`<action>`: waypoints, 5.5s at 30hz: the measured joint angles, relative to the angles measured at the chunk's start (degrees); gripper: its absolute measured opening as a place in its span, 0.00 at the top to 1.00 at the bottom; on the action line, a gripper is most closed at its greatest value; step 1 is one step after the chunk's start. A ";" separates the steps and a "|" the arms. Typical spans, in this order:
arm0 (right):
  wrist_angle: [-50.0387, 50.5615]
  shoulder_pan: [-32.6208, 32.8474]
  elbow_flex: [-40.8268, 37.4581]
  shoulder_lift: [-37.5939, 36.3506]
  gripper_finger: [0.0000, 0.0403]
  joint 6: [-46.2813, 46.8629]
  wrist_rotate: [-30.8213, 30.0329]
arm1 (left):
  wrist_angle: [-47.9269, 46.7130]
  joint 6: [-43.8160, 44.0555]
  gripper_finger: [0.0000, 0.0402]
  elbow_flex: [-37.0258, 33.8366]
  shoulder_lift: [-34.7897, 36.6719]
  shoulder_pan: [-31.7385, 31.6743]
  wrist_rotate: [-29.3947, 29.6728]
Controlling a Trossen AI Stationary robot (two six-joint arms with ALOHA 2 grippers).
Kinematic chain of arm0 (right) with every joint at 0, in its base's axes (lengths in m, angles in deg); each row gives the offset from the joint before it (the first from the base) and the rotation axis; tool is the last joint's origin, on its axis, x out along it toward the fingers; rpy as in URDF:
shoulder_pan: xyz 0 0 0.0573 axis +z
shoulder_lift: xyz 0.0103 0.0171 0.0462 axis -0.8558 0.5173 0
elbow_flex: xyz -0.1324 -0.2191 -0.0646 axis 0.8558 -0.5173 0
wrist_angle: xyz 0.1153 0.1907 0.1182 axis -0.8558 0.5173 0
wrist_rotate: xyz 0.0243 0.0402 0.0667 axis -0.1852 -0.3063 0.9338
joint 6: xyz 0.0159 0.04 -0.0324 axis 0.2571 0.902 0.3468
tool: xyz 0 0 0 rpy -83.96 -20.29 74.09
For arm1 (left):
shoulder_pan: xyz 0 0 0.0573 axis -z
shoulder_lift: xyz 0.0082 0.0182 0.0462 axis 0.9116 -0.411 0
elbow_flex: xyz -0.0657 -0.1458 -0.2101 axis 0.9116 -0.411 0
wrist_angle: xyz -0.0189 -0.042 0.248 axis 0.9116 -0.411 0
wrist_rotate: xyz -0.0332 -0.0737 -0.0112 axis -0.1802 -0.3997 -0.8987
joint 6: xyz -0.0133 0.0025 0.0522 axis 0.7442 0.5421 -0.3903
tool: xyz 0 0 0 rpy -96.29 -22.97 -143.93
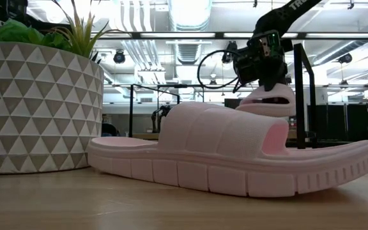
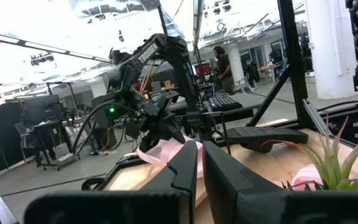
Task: Pick and place slides into the shelf
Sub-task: Put the top pink slide on the shelf
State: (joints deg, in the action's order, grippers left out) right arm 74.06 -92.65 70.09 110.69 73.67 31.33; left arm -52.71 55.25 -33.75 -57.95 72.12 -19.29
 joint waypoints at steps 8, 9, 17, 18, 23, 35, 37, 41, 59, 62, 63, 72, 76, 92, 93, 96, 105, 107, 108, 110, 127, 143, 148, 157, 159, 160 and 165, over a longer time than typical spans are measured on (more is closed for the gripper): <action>-1.94 0.22 -1.48 0.04 0.97 1.35 -0.09 | -0.02 0.00 0.97 0.00 0.01 0.00 -0.02; -2.71 0.21 -1.78 0.04 0.97 2.14 -0.09 | -0.02 0.00 0.97 0.00 0.01 0.00 -0.02; -3.61 0.20 -3.57 0.04 0.96 4.94 -0.67 | -0.02 0.00 0.97 0.00 0.02 -0.01 -0.02; -3.65 0.20 -3.67 0.04 0.96 4.95 -0.66 | -0.02 0.00 0.97 0.00 0.00 -0.02 0.00; -3.82 0.17 -3.82 0.02 0.86 5.37 -0.68 | -0.02 0.00 0.97 0.00 0.02 -0.01 -0.01; -3.44 0.20 -3.82 -0.16 0.58 6.39 -9.45 | -0.02 0.00 0.97 0.00 0.01 -0.01 -0.02; -3.19 0.15 -3.82 -0.42 0.54 6.41 -9.54 | -0.02 0.00 0.97 0.00 0.02 -0.02 0.00; -2.83 0.15 -3.68 -1.07 0.50 6.40 -9.89 | -0.02 0.00 0.97 0.00 0.00 0.00 0.00; 6.46 0.22 7.46 -1.49 0.47 5.95 -18.10 | -0.04 0.02 0.97 0.00 0.00 0.00 0.00; 8.02 0.31 10.92 -1.49 0.47 7.89 -24.76 | -0.04 0.01 0.97 0.00 0.00 0.00 0.00; 8.74 0.36 12.04 -1.57 0.47 8.52 -26.48 | -0.04 0.00 0.97 0.00 0.00 0.00 -0.01; 9.29 6.28 18.44 -3.64 0.47 12.86 -34.39 | -0.04 0.02 0.97 0.00 0.00 0.00 0.00; 8.50 12.66 18.96 -5.54 0.47 15.31 -38.53 | -0.04 0.00 0.97 0.00 0.00 0.00 -0.02; 5.35 36.37 19.87 -5.62 0.47 41.08 -63.86 | -0.02 0.00 0.97 0.00 0.00 -0.02 -0.02; 5.27 37.10 19.87 -5.62 0.47 42.51 -65.33 | -0.02 0.01 0.97 0.00 0.00 0.00 -0.01; 5.22 39.12 19.87 -5.62 0.47 45.64 -69.90 | -0.02 0.02 0.97 0.00 0.00 0.00 0.00; 3.72 43.06 19.78 -4.20 0.47 48.01 -69.92 | -0.01 0.01 0.97 0.00 0.00 0.00 0.00; 3.74 44.32 19.78 -2.04 0.47 47.98 -70.30 | -0.02 0.02 0.97 0.00 0.00 0.00 0.00; 3.76 44.98 19.78 -0.82 0.47 47.96 -70.49 | 0.00 0.01 0.97 0.00 0.01 0.00 -0.01; 3.87 46.23 19.91 1.74 0.47 47.96 -71.85 | 0.00 0.00 0.97 0.00 0.02 0.00 0.00; 13.71 47.91 22.17 14.09 0.47 50.80 -75.67 | 0.00 0.02 0.97 0.00 0.02 0.00 -0.02; 17.07 47.67 22.14 18.88 0.47 49.90 -77.12 | 0.00 0.02 0.97 0.00 0.02 0.00 0.00; 17.64 47.52 22.14 18.80 0.47 49.86 -77.79 | 0.00 0.02 0.97 0.00 0.02 0.00 0.00; 17.84 47.00 21.79 18.80 0.47 49.85 -77.57 | 0.00 0.02 0.97 0.00 0.02 0.00 0.00; 17.93 46.91 21.71 18.80 0.47 49.85 -76.88 | 0.00 0.02 0.97 0.00 0.02 0.00 -0.01; 17.89 46.89 21.70 18.80 0.47 49.82 -76.79 | 0.00 0.02 0.97 0.00 0.02 0.00 -0.01; 18.06 46.90 21.62 18.80 0.47 49.84 -76.73 | 0.00 0.02 0.97 0.00 0.02 0.00 0.00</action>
State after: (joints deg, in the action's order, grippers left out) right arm 92.11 -45.74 91.71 129.49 123.51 -45.40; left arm -52.71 55.27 -33.75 -57.93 72.12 -19.29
